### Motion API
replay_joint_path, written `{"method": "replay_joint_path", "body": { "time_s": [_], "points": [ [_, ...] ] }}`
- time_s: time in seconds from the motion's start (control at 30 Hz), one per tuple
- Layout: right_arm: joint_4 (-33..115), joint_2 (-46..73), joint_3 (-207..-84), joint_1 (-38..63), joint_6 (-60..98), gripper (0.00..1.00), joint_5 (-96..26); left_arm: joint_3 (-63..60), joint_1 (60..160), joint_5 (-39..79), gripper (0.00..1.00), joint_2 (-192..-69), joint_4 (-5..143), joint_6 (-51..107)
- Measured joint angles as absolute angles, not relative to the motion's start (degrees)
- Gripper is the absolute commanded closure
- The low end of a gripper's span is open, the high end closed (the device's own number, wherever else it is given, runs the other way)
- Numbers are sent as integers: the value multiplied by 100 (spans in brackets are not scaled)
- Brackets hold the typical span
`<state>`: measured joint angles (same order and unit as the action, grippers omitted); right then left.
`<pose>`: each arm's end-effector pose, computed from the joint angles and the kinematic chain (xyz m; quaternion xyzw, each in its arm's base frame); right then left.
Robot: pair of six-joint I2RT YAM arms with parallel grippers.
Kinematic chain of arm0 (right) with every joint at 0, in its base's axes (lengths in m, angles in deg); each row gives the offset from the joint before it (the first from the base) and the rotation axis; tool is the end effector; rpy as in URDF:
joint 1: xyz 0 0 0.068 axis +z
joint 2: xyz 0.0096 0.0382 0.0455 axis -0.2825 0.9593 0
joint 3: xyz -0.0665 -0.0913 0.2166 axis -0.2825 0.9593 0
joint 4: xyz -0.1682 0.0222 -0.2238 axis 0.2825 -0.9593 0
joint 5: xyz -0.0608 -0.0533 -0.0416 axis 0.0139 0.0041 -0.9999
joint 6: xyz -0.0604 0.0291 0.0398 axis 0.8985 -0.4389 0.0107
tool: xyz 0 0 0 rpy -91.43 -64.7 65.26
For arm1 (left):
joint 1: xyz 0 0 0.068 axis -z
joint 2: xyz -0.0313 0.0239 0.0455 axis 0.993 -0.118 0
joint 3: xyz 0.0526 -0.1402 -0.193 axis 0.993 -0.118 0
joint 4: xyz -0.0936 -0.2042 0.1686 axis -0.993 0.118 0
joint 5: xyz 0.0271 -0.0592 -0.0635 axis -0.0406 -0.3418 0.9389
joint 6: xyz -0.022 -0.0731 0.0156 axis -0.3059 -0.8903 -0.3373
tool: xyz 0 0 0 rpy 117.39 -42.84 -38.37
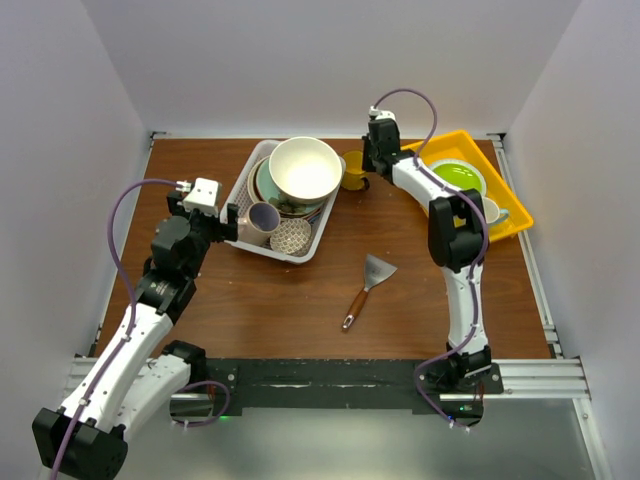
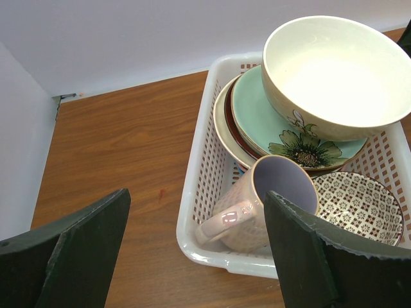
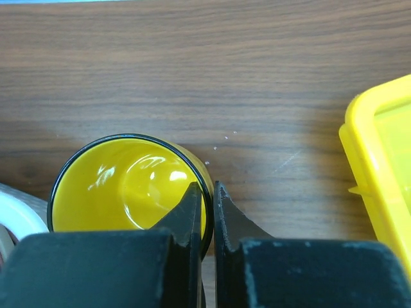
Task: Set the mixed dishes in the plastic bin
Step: Pick up the cup at the center of the board.
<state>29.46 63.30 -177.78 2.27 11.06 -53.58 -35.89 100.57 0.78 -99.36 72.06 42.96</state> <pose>0.5299 0.1656 0.1621 0.0147 0.8848 0.0493 0.4632 0.2520 -0.0657 0.2895 0.0737 0.7456 -0.0108 0.6622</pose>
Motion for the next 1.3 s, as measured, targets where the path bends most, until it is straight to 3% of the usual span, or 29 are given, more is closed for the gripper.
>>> {"method": "replay_joint_path", "body": {
  "time_s": [0.47,0.83,1.3],
  "points": [
    [3021,5121,-16624,93,1489,100,-5500,-3589,10057,76,10,-9925,7206,4296],
    [3213,3849,-16539,82,1574,100,-5295,-3589,10057,76,10,-9866,7204,4253],
    [3005,3720,-16864,172,1299,100,-4099,-3592,10057,76,10,-9866,7206,4215]
  ]
}}
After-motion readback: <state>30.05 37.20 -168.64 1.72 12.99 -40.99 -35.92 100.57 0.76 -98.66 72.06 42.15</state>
